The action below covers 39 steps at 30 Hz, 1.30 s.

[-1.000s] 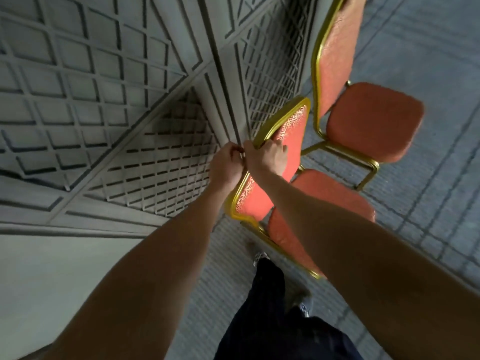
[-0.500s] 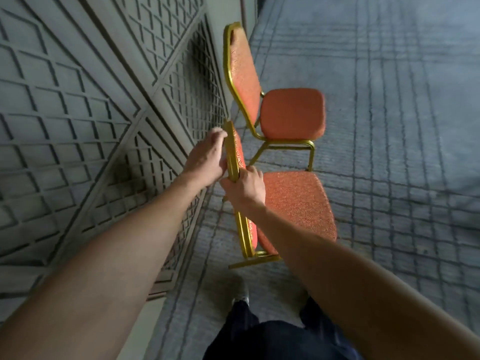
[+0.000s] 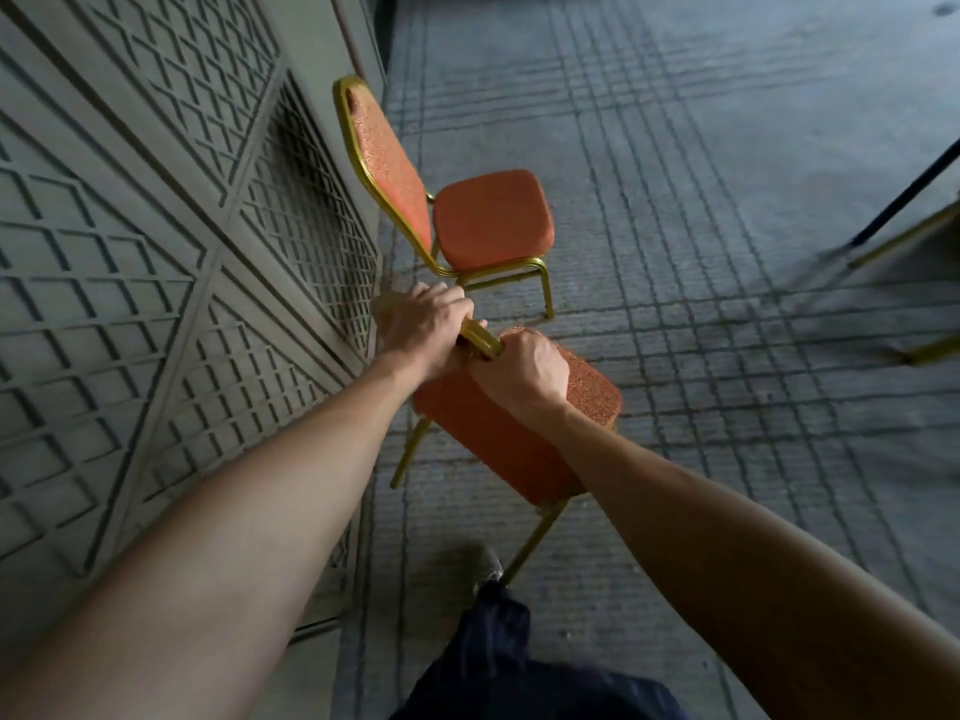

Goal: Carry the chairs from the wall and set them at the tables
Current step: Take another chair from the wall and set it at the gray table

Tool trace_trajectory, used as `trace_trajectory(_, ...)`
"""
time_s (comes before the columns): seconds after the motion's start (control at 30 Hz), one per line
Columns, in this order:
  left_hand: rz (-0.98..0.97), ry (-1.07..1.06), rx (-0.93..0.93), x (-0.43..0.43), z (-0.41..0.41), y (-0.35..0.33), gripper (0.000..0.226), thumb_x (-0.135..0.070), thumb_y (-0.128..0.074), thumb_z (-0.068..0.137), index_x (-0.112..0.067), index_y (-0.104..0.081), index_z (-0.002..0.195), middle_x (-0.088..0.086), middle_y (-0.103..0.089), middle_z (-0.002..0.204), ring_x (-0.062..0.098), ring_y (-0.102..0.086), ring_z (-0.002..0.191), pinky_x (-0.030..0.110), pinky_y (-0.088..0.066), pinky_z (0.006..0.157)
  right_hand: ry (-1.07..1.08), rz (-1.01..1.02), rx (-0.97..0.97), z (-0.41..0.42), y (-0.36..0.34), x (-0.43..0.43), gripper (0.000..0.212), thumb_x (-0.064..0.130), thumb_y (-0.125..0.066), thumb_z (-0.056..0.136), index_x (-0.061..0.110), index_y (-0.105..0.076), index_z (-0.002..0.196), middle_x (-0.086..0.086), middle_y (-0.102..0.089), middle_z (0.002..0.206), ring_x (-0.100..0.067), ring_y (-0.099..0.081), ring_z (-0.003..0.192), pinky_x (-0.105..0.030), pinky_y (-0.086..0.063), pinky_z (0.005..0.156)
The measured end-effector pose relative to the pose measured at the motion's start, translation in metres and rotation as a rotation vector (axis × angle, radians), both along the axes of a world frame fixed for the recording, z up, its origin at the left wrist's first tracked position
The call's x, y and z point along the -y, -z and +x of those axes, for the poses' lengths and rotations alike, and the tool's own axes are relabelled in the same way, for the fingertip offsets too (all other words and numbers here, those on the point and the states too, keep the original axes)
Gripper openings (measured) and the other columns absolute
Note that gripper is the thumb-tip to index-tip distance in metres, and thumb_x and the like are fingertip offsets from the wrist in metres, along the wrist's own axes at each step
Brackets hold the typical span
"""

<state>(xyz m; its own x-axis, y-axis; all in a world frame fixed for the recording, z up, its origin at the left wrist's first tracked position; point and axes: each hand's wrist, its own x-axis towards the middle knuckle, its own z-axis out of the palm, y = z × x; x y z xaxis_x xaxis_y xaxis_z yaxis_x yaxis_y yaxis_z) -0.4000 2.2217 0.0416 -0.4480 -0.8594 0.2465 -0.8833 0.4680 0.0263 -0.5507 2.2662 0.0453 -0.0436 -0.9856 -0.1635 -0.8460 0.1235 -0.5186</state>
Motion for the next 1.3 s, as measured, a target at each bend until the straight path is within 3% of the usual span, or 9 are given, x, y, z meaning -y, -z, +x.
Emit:
trace_trajectory(0.17, -0.033, 0.065, -0.111, -0.055, -0.084, -0.012, 0.026, -0.026, -0.06, 0.088, -0.019, -0.053, 0.064, 0.001, -0.057, 0.065, 0.027, -0.056, 0.068, 0.032, -0.039, 0.054, 0.094, -0.113, -0.039, -0.078, -0.008, -0.049, 0.044, 0.052, -0.055, 0.083, 0.012, -0.072, 0.089, -0.008, -0.071, 0.093, -0.031, -0.065, 0.092, -0.035, -0.048, 0.076)
trace_trajectory(0.27, -0.039, 0.015, -0.149, -0.096, -0.137, -0.017, 0.025, -0.024, -0.066, 0.082, -0.02, -0.054, 0.061, 0.001, -0.056, 0.058, 0.027, -0.057, 0.056, 0.026, -0.033, 0.045, 0.104, -0.177, -0.004, -0.132, -0.013, -0.085, 0.031, 0.045, -0.063, 0.082, 0.015, -0.064, 0.076, -0.01, -0.069, 0.091, -0.032, -0.063, 0.092, -0.036, -0.046, 0.08)
trace_trajectory(0.33, -0.045, -0.021, -0.149, -0.119, -0.168, -0.022, 0.021, -0.02, -0.076, 0.073, -0.019, -0.06, 0.061, 0.002, -0.055, 0.055, 0.027, -0.056, 0.049, 0.022, -0.029, 0.045, 0.09, -0.198, -0.002, -0.163, -0.014, -0.102, 0.027, 0.042, -0.066, 0.078, 0.019, -0.055, 0.069, -0.008, -0.066, 0.089, -0.032, -0.062, 0.091, -0.037, -0.045, 0.079)
trace_trajectory(0.47, -0.027, -0.028, -0.138, -0.14, -0.218, -0.033, 0.014, -0.019, -0.08, 0.064, -0.02, -0.065, 0.064, 0.002, -0.057, 0.056, 0.028, -0.058, 0.05, 0.022, -0.027, 0.048, 0.082, -0.207, -0.053, -0.215, -0.015, -0.121, 0.031, 0.048, -0.062, 0.07, 0.019, -0.07, 0.078, 0.002, -0.06, 0.082, -0.025, -0.062, 0.084, -0.032, -0.045, 0.071)
trace_trajectory(0.63, -0.079, 0.227, -0.078, -0.126, -0.285, -0.055, 0.015, -0.018, -0.079, 0.065, -0.019, -0.064, 0.064, 0.003, -0.061, 0.056, 0.029, -0.061, 0.052, 0.025, -0.041, 0.046, 0.212, -0.361, -0.022, -0.282, -0.027, -0.137, 0.035, 0.051, -0.061, 0.075, 0.018, -0.059, 0.063, 0.002, -0.06, 0.073, -0.023, -0.063, 0.075, -0.033, -0.049, 0.067)
trace_trajectory(0.77, -0.075, 0.347, -0.093, -0.109, -0.353, -0.063, 0.016, -0.022, -0.079, 0.064, -0.02, -0.063, 0.062, 0.001, -0.061, 0.054, 0.028, -0.062, 0.051, 0.023, -0.037, 0.047, 0.31, -0.423, -0.107, -0.342, -0.043, -0.145, 0.029, 0.047, -0.069, 0.073, 0.019, -0.07, 0.069, 0.002, -0.063, 0.072, -0.022, -0.064, 0.072, -0.031, -0.049, 0.065)
trace_trajectory(0.9, -0.026, 0.462, -0.159, -0.112, -0.437, -0.056, 0.009, -0.025, -0.067, 0.069, -0.019, -0.063, 0.064, 0.003, -0.063, 0.057, 0.03, -0.063, 0.053, 0.026, -0.039, 0.049, 0.403, -0.45, -0.249, -0.417, -0.051, -0.167, 0.03, 0.044, -0.072, 0.067, 0.016, -0.066, 0.059, 0.002, -0.06, 0.066, -0.023, -0.063, 0.066, -0.028, -0.044, 0.057)
trace_trajectory(1.3, 0.062, 0.934, -0.206, -0.211, -0.719, -0.054, 0.02, -0.031, -0.066, 0.07, -0.018, -0.056, 0.057, 0.002, -0.059, 0.054, 0.027, -0.059, 0.052, 0.025, -0.026, 0.052, 0.784, -0.437, -0.401, -0.649, -0.049, -0.315, 0.026, 0.033, -0.08, 0.066, 0.015, -0.065, 0.057, 0.003, -0.059, 0.065, -0.022, -0.06, 0.062, -0.029, -0.048, 0.058)
